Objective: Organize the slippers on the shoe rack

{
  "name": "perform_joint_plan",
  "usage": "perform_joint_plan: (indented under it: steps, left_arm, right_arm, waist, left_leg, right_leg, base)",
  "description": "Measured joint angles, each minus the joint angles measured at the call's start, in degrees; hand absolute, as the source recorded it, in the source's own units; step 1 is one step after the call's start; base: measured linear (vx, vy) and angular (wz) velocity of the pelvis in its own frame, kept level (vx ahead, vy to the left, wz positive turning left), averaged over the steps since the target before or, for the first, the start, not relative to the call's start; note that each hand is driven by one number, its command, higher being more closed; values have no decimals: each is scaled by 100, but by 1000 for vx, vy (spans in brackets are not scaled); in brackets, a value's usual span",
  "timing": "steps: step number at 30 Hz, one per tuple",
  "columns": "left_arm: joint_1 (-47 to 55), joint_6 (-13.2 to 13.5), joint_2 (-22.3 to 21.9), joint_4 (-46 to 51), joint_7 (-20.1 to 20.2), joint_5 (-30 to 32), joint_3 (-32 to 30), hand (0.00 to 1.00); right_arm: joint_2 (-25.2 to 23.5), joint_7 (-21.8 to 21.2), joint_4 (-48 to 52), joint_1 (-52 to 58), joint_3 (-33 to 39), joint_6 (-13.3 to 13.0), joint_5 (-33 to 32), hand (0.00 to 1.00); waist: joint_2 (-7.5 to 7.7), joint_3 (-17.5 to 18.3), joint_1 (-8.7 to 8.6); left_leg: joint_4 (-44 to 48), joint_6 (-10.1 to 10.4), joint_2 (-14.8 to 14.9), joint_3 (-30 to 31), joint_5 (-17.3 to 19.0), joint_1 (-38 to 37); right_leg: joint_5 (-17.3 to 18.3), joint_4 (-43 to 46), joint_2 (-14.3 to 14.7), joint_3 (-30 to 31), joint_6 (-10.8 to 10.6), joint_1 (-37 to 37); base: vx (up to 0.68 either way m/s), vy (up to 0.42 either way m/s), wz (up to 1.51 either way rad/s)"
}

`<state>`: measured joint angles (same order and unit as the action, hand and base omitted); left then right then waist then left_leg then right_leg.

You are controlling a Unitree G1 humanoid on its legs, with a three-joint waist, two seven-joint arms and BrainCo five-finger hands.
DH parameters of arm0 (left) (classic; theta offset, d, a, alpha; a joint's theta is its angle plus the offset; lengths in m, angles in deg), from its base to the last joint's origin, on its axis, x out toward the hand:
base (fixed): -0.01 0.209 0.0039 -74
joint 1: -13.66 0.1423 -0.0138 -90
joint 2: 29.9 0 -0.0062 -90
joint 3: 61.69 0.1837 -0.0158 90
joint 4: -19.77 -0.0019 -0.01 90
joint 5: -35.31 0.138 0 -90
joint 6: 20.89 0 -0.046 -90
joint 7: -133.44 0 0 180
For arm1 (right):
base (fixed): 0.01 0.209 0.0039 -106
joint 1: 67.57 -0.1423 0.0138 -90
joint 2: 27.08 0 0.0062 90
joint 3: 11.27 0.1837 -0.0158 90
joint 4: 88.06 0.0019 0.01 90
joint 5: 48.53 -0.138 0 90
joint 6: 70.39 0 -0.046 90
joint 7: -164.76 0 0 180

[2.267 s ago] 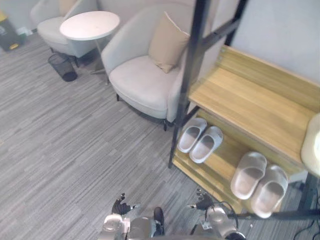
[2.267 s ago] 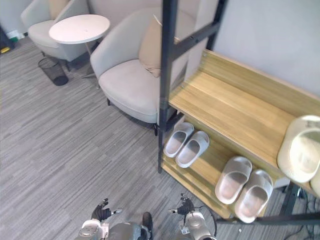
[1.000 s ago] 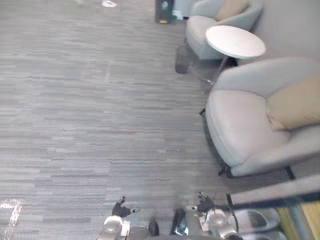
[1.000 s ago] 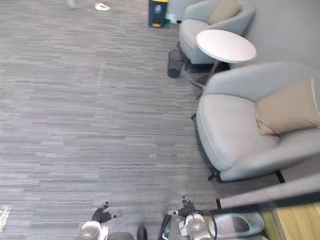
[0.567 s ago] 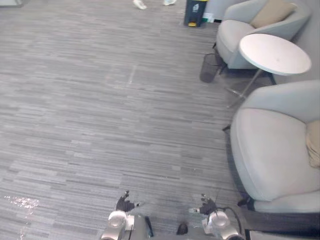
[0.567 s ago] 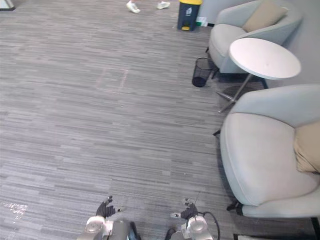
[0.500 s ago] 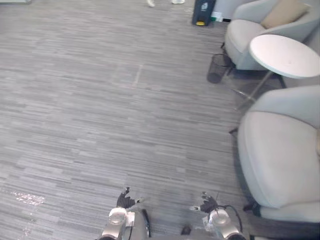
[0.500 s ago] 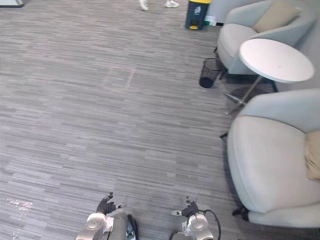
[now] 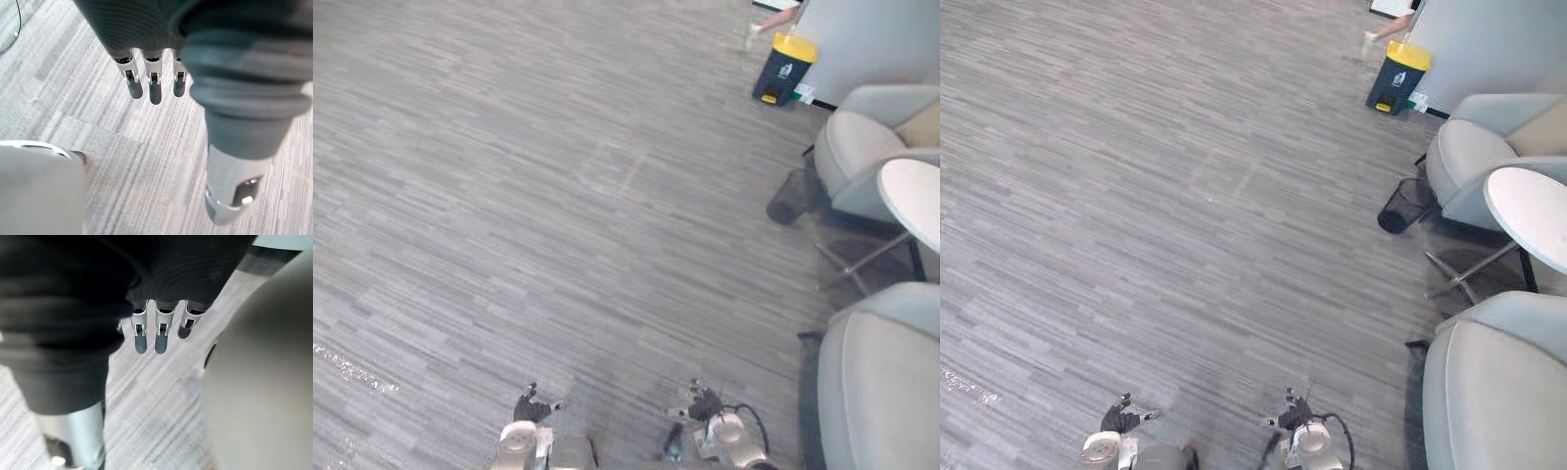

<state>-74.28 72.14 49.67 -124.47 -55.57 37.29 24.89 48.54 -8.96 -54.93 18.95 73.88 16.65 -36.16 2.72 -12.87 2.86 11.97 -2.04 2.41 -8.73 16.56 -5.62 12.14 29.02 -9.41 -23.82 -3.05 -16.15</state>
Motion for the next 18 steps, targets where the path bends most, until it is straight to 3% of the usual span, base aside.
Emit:
perform_joint_plan:
  steps: [1, 2, 3, 4, 5, 7, 8, 9, 10, 11, 12, 14, 16, 17, 18]
  left_arm:
    - [-9, 0, -6, -7, 0, 0, 0, 0]
    - [-42, 1, -32, -43, 12, 0, 6, 0]
    - [-18, 0, -63, -60, 18, 4, 4, 0]
    - [-13, 0, -73, -70, 18, 4, 1, 0]
    - [-2, 2, -114, -127, 18, 7, -17, 0]
    - [-14, 17, -256, -162, 21, 8, -20, 0]
    - [5, 18, -277, -163, 23, 12, -22, 0]
    - [37, 14, -315, -168, 28, 15, -155, 0]
    - [18, 14, -336, -161, 26, 18, -264, 0]
    - [18, 16, -347, -148, 24, 14, -316, 0]
    - [9, 41, -378, -81, 23, 10, -469, 0]
    - [-43, 46, -349, 35, 22, 6, -533, 0]
    - [-89, 93, -310, 224, 20, -5, -617, 0]
    - [-102, 106, -303, 260, 24, -9, -617, 0]
    - [-132, 132, -297, 318, 25, -21, -617, 0]
  right_arm:
    - [2, -2, 1, -12, 10, 0, -1, 0]
    - [4, -8, -7, -43, 25, 4, 0, 0]
    - [3, -15, -18, -32, 24, 14, 2, 0]
    - [4, -18, -14, -25, 26, 12, -2, 0]
    - [48, -25, -4, -43, 40, 9, 7, 0]
    - [91, -49, 63, -69, 180, 10, 14, 0]
    - [98, -52, 75, -69, 205, 12, 13, 0]
    - [115, -66, 74, -58, 238, 24, 10, 0]
    - [91, -72, 84, -20, 207, 42, 10, 0]
    - [79, -71, 86, -29, 170, 50, 6, 0]
    - [75, -71, 73, -30, 159, 80, -1, 0]
    - [61, -62, 60, -19, 131, 78, -10, 0]
    - [80, -39, 66, -118, 138, 78, -125, 0]
    - [76, -33, 66, -137, 138, 78, -124, 0]
    - [66, -23, 67, -172, 137, 74, -124, 0]
  waist:
    - [-7, -5, -11]
    - [9, -19, -64]
    - [28, -31, -73]
    - [20, -35, -80]
    - [-43, -12, -161]
    - [-303, -12, -160]
    - [-327, -12, -162]
    - [-400, -2, -162]
    - [-425, -22, -158]
    - [-445, -40, -135]
    - [-472, -82, -99]
    - [-382, -111, 2]
    - [-236, -181, 77]
    - [-209, -196, 91]
    - [-145, -232, 106]
  left_leg:
    - [-24, 10, 12, 30, 7, -26]
    - [-215, 115, -16, 209, 56, -193]
    - [-303, 247, -49, 364, 171, -400]
    - [-306, 278, -50, 422, 216, -462]
    - [-289, 368, 62, 689, 364, -641]
    - [185, 379, 239, 867, 361, -543]
    - [360, 383, 264, 863, 360, -495]
    - [1450, 668, 400, 760, 197, -117]
    - [2506, 1081, 556, 633, -216, 297]
    - [2959, 1139, 681, 578, -246, 452]
    - [4159, 982, 1079, 122, -97, 902]
    - [4523, 707, 1231, -300, 74, 1417]
    - [3621, 528, 1063, -533, 302, 2160]
    - [3277, 504, 989, -529, 287, 2291]
    - [2499, 457, 833, -492, 142, 2465]
  right_leg:
    - [-66, -212, 54, 2, -7, -16]
    - [-611, -1491, 287, 78, -62, -62]
    - [-926, -1942, 367, 290, -59, -64]
    - [-1049, -1931, 393, 376, 25, -62]
    - [-1431, -1514, 470, 657, 349, -50]
    - [-793, -810, 442, 394, 537, -117]
    - [-736, -747, 434, 359, 567, -86]
    - [-458, -740, 493, 253, 611, 158]
    - [-337, -922, 575, 217, 587, 499]
    - [-303, -1032, 610, 211, 588, 666]
    - [-235, -1371, 766, 210, 608, 1214]
    - [-210, -1779, 763, 223, 605, 1771]
    - [-231, -2138, 607, 223, 571, 2236]
    - [-230, -2160, 551, 215, 566, 2287]
    - [-202, -2166, 419, 198, 408, 2385]
  base:
    - [446, -92, 59]
    - [389, -103, 76]
    - [499, -150, 80]
    - [589, -235, 91]
    - [621, -254, 86]
    - [647, -241, 78]
    - [763, -246, 39]
    - [726, -225, 21]
    - [597, -181, 19]
    - [429, -126, 10]
    - [489, -96, -1]
    - [567, -69, -3]
    - [442, 70, -5]
    - [422, 172, -9]
    - [423, 235, -12]
